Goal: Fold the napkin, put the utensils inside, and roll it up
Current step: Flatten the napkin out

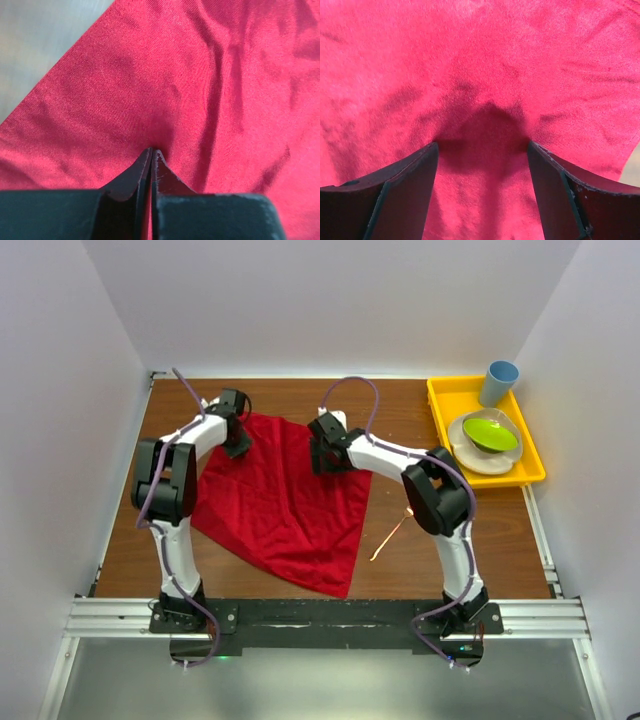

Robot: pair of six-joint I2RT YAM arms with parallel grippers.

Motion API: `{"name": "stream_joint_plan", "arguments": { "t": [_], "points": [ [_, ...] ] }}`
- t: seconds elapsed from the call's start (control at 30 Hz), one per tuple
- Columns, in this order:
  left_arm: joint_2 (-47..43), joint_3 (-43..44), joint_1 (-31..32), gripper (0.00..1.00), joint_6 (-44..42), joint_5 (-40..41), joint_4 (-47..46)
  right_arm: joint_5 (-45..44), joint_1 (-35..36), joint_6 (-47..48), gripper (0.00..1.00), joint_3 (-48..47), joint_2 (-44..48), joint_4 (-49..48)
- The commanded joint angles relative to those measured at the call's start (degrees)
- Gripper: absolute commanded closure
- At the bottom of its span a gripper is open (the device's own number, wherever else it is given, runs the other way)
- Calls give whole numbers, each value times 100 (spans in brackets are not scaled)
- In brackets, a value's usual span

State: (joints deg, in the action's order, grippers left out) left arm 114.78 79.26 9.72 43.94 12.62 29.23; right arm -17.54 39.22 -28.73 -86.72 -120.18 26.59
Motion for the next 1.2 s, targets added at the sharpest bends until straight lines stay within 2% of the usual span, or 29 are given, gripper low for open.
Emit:
{"name": "stream_joint_plan", "arguments": {
  "t": [0.0,0.03,0.13,0.17,0.23,0.33,0.4,0.53,0.63,0.7,0.77,0.87,0.93,1.17],
  "points": [
    [930,922,-137,88,-245,-243,-6,-223,-467,429,23,-1089,-821,-101],
    [1263,1585,-137,85,-403,-190,177,-250,-555,560,23,-1310,-953,-101],
    [1503,2573,-137,79,-850,-42,591,-417,-802,947,20,-2189,-1376,240],
    [1408,2637,-119,76,-922,55,671,-347,-811,1122,19,-2383,-1420,372],
    [822,2253,-102,68,-1115,214,584,-242,-750,1247,16,-2692,-1298,706],
    [-66,1191,-101,64,-1308,233,277,-259,-478,1256,9,-2351,-675,892],
    [-385,524,-93,64,-1414,153,162,-49,-275,1072,8,-2070,-211,1180],
    [-624,142,-49,73,-1739,39,451,785,-82,668,9,-1139,687,1042],
    [-729,-121,170,78,-1828,82,469,1531,-46,360,15,-190,1223,384],
    [-817,-401,250,81,-1758,118,347,1727,-55,263,20,206,1304,172],
    [-914,-543,250,82,-1670,161,233,1912,-55,228,28,444,1392,-39],
    [-870,-570,268,86,-1696,100,179,2062,-46,210,49,761,1357,-268],
    [-844,-570,268,87,-1644,56,205,2070,-55,175,56,858,1296,-373],
    [-870,-860,268,89,-1503,258,320,2079,-73,-158,57,1008,927,-664]
  ]
}}
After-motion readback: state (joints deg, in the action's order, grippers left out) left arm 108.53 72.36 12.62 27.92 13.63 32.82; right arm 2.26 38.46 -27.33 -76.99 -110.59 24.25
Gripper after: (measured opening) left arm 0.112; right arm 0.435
